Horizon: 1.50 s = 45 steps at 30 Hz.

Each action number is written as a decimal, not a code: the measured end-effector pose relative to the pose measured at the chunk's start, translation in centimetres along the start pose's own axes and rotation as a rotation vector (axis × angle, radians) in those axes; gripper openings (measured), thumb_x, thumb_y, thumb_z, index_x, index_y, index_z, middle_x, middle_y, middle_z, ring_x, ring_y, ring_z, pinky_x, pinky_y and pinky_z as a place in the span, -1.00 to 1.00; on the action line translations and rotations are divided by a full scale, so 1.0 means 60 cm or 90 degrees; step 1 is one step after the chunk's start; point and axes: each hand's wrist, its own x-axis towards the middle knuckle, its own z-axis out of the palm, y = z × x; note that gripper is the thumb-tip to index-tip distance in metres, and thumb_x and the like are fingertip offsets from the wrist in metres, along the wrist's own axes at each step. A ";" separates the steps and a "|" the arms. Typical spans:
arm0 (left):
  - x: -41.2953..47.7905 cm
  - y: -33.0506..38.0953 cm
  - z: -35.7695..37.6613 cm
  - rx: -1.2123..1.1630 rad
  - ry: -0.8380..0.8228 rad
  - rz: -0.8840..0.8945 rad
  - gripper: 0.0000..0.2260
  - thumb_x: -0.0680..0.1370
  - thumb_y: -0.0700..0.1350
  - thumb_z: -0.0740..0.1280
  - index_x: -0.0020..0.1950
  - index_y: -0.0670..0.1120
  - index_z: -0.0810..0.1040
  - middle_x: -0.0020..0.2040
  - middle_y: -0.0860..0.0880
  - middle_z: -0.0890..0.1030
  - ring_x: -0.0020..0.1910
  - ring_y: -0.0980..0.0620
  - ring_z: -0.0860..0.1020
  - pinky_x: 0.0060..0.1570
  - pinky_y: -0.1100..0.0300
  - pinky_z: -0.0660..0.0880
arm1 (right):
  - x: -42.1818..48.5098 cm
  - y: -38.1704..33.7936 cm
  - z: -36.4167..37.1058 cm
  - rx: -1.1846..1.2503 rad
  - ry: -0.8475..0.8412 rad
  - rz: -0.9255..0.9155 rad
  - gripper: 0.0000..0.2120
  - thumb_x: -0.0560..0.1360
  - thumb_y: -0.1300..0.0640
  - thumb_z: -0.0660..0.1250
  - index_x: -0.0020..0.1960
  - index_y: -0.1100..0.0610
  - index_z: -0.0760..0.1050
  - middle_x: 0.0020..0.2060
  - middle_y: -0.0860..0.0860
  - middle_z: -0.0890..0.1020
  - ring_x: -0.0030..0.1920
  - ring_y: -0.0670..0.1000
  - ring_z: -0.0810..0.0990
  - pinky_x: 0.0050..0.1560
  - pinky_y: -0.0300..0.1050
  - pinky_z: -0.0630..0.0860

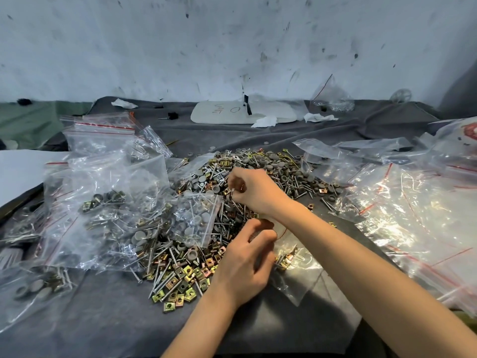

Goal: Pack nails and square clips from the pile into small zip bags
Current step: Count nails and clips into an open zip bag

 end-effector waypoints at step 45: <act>0.000 0.002 -0.008 0.015 0.182 -0.034 -0.91 0.48 -0.22 0.17 -0.06 -0.08 0.40 0.06 -0.11 0.55 0.01 0.14 0.52 -0.01 0.33 0.48 | -0.039 0.049 -0.031 0.276 0.086 0.079 -0.93 0.45 0.22 0.43 -0.15 0.10 0.55 -0.32 -0.02 0.64 -0.40 -0.17 0.51 -0.37 -0.34 0.42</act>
